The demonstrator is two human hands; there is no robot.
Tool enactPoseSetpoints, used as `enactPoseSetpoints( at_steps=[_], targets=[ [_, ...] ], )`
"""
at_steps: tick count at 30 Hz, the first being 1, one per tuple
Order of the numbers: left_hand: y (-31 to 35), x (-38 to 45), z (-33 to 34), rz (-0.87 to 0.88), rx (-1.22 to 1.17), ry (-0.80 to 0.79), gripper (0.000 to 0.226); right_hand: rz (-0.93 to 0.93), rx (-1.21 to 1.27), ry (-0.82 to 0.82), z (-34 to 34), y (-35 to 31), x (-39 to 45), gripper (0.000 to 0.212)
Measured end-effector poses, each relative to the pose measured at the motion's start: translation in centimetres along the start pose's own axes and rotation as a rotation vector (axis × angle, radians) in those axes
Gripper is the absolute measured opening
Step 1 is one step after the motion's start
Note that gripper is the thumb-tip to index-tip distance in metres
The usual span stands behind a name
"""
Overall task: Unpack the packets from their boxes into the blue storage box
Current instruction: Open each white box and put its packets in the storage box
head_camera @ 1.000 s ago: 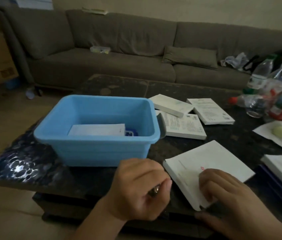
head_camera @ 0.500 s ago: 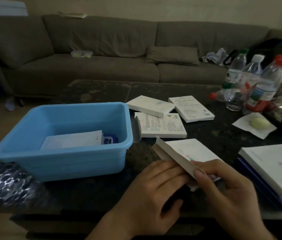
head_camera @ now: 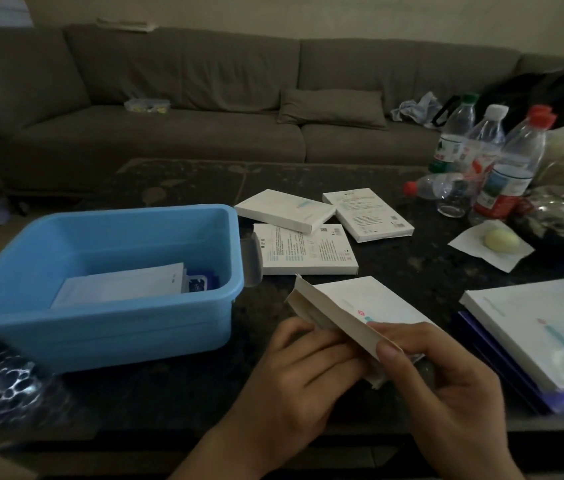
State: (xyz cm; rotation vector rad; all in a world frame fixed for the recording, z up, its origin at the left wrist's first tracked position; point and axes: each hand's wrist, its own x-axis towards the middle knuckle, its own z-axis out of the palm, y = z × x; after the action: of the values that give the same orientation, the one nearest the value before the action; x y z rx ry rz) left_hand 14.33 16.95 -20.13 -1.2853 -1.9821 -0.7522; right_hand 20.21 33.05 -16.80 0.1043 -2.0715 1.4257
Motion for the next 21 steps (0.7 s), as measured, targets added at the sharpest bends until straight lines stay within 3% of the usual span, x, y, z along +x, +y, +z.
enactPoseSetpoints(
  at_steps=[5,8,13,17,19,21],
  targets=[
    [-0.6,-0.9,-1.0,0.097,0.052,0.122,0.02,0.016,0.021,0.0,-0.7,0.0,0.1,0.018],
    [-0.8,-1.2,-1.5,0.101,0.069,0.227,0.007,0.045,0.043,-0.01,-0.8,-0.1,-0.1,0.014],
    [-0.6,-0.8,-3.0,0.086,-0.026,0.387,0.015,-0.016,-0.007,-0.07,-1.0,0.3,-0.5,0.008],
    [-0.9,0.4,-5.7,-0.029,-0.082,0.554,0.013,-0.169,-0.191,-0.278,-0.9,0.7,-1.3,0.017],
    [-0.8,1.4,-7.4,-0.115,-0.059,0.543,0.012,-0.206,-0.336,-0.436,-0.9,1.3,-1.0,0.023],
    [-0.6,2.4,-9.1,-0.228,0.02,0.485,0.011,-0.192,-0.332,-0.55,-0.6,1.7,-0.9,0.028]
  ],
)
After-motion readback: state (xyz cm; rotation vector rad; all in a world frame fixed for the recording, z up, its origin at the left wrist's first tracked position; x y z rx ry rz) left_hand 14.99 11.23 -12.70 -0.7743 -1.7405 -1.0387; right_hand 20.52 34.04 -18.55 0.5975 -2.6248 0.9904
